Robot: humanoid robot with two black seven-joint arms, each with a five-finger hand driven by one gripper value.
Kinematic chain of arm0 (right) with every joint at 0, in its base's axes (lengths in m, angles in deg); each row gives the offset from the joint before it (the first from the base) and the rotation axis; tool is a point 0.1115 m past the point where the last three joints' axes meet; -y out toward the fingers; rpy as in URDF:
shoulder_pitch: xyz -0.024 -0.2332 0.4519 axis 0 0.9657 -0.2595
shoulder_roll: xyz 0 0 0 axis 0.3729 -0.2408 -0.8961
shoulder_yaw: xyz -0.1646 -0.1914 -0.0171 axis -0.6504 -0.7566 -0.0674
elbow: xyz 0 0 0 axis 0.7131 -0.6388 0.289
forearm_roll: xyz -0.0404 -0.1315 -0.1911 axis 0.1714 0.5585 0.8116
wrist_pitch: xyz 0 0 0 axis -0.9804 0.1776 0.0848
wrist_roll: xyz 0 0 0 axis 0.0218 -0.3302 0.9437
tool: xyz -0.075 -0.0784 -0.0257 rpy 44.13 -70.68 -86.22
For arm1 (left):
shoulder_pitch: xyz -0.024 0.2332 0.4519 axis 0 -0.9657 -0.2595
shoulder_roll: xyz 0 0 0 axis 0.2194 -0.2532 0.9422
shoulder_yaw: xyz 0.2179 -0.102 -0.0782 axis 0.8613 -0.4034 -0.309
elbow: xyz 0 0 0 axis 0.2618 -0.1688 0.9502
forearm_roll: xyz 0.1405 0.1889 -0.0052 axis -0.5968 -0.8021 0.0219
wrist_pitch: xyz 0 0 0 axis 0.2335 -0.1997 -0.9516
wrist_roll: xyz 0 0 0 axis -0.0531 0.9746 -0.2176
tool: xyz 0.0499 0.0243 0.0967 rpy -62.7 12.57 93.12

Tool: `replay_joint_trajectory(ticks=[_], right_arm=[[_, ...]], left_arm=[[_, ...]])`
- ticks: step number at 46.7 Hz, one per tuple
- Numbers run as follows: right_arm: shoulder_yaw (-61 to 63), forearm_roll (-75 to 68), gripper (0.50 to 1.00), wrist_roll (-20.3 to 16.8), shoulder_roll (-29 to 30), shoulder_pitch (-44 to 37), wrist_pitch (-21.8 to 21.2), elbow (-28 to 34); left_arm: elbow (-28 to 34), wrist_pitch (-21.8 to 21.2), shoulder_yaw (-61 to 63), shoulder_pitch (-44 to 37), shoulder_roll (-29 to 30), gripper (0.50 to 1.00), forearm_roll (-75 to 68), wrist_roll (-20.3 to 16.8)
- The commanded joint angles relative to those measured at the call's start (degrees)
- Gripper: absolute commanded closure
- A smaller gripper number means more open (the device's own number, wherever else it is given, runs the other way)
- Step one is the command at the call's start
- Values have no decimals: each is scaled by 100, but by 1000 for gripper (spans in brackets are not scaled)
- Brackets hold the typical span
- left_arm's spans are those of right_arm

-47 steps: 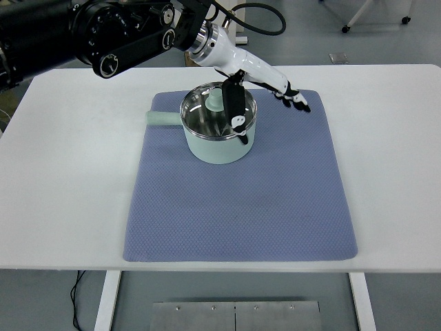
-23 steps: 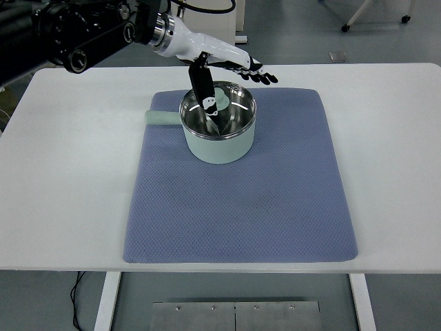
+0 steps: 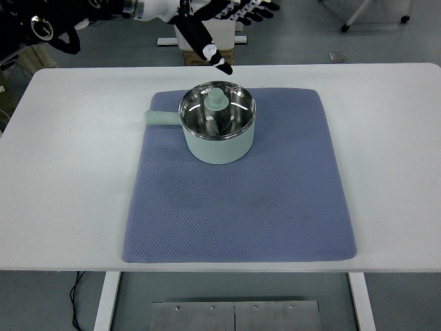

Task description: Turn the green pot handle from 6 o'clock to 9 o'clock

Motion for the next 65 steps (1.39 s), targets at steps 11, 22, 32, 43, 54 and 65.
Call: replay_joint_trajectory(ticks=[11, 22, 32, 43, 54, 65], right_arm=[[0, 0, 500, 0, 0, -1, 0, 0], [0, 0, 500, 0, 0, -1, 0, 0], [0, 0, 500, 0, 0, 8, 0, 0], [0, 0, 500, 0, 0, -1, 0, 0], [0, 0, 500, 0, 0, -1, 0, 0], [0, 0, 500, 0, 0, 8, 0, 0]], left_arm=[[855, -239, -392, -644, -26, 500, 1344, 1], [1049, -660, -454, -1066, 0, 500, 2443, 1], [1075, -1127, -498, -1664, 0, 500, 3216, 64], [1181, -1285, -1323, -2218, 9, 500, 3876, 697], [1225, -1408, -2202, -2701, 71, 500, 3876, 706], [1216, -1628, -2818, -3176, 44, 500, 3876, 715]])
